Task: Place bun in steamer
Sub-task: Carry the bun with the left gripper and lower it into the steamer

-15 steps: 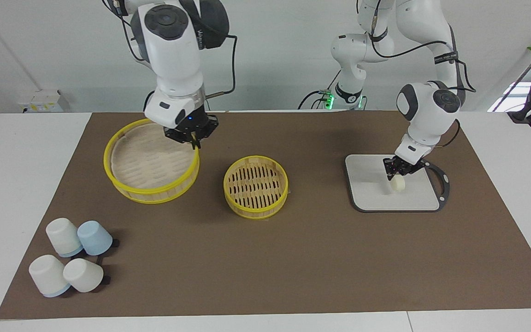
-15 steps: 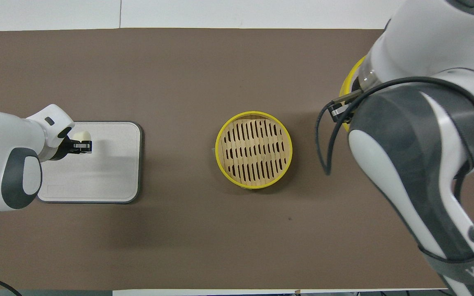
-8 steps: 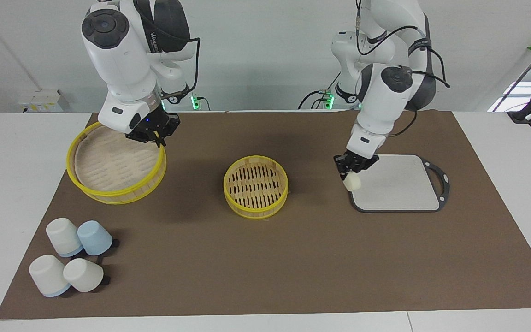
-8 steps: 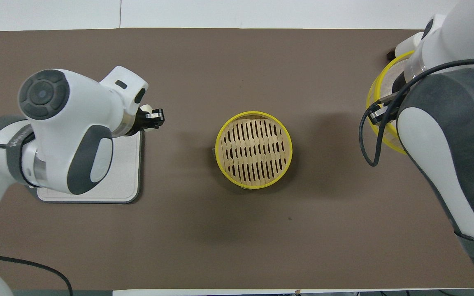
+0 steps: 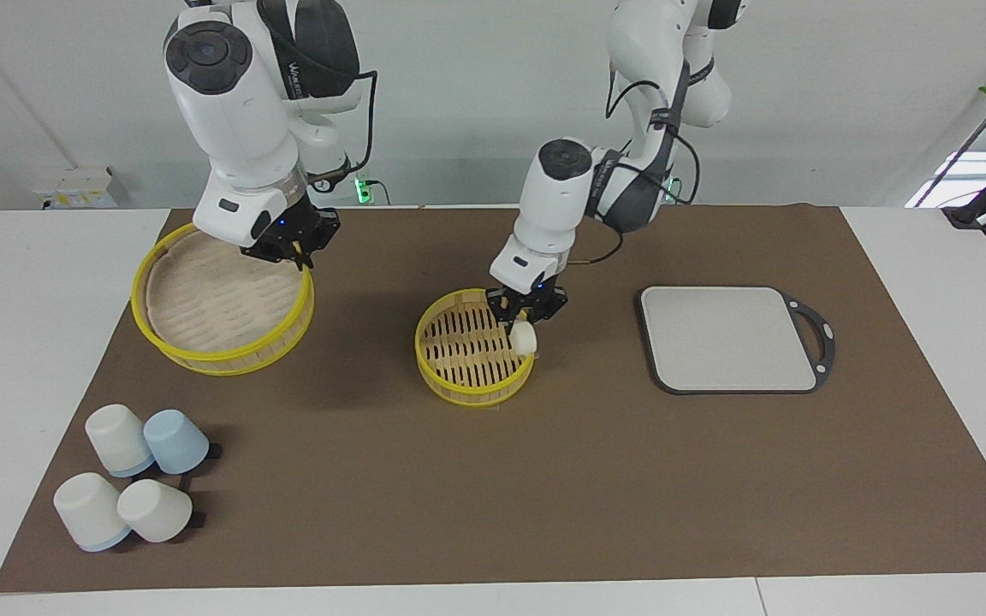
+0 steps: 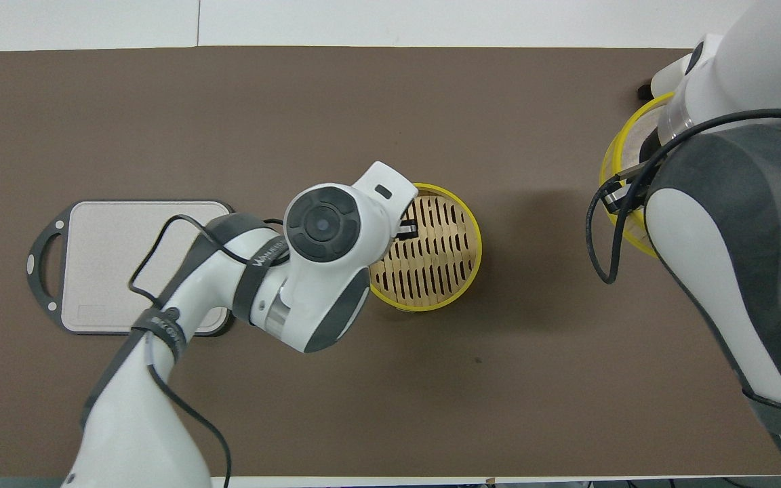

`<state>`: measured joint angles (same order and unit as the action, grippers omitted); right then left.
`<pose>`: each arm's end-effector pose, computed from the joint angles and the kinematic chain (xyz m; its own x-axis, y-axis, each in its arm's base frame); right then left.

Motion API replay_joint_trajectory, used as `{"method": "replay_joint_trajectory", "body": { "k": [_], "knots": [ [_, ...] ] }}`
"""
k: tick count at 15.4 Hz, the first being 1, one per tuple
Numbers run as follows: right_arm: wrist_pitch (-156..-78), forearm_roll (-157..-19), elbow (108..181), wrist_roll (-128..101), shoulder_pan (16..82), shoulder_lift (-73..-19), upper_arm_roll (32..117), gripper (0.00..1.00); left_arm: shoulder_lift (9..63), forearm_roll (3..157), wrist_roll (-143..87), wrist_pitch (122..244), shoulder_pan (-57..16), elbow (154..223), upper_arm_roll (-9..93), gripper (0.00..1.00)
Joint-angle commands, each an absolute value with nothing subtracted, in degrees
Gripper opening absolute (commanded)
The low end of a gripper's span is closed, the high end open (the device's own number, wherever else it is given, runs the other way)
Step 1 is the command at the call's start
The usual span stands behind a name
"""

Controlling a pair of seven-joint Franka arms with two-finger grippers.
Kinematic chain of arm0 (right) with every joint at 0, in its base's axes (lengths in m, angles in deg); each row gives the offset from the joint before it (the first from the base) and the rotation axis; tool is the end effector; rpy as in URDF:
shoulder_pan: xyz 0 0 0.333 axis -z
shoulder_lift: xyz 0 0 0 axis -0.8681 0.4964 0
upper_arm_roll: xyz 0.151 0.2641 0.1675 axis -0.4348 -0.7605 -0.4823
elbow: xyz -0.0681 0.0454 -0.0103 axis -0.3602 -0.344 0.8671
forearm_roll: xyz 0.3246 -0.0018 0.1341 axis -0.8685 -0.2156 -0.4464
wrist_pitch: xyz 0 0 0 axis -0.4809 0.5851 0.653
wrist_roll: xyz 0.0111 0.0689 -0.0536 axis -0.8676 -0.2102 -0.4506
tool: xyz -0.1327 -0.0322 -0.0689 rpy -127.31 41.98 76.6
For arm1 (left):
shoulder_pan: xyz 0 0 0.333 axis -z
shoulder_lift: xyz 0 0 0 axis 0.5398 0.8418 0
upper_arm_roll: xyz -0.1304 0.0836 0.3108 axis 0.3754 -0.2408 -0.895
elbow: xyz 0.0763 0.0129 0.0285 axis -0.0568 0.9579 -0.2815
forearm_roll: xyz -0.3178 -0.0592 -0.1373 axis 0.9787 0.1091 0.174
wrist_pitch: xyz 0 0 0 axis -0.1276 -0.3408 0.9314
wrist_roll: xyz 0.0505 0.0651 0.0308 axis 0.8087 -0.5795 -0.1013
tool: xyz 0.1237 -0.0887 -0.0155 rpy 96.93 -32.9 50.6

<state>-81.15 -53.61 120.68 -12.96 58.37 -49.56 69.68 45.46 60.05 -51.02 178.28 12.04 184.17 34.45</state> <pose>0.5423 0.1115 0.5665 0.9190 0.3558 -0.1697 0.3614 -0.9324 0.0025 0.4789 -0.4140 0.3779 0.9945 0.0352 0.0984 0.0203 -0.9888 0.1480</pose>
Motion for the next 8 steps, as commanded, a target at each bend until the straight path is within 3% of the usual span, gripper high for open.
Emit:
{"method": "replay_joint_trajectory", "body": {
  "k": [1, 4, 5, 7, 8],
  "knots": [
    [-82.8, -54.2, 123.2, -13.8, 58.7, -51.7, 69.4, 0.0, 50.3, 58.9, -52.2, 182.0, 14.4, 182.9, 33.2, 0.33],
    [-83.5, -54.2, 123.3, -13.8, 58.7, -51.8, 69.4, 0.0, 50.7, 58.9, -52.3, 183.1, 15.4, 182.9, 33.2, 0.33],
    [-83.5, -54.2, 123.3, -13.8, 58.7, -51.8, 69.4, 0.0, 50.7, 58.8, -52.2, 183.1, 15.4, 183.1, 33.2, 0.41],
    [-83.6, -54.2, 123.3, -13.8, 58.4, -51.8, 69.4, 0.0, 50.7, 58.6, -52.4, 182.8, 15.4, 183.0, 33.1, 1.0],
    [-83.6, -54.2, 123.3, -13.8, 58.4, -51.8, 69.4, 0.0, 50.7, 58.6, -52.7, 182.4, 15.4, 182.9, 33.1, 1.0]
  ]
}}
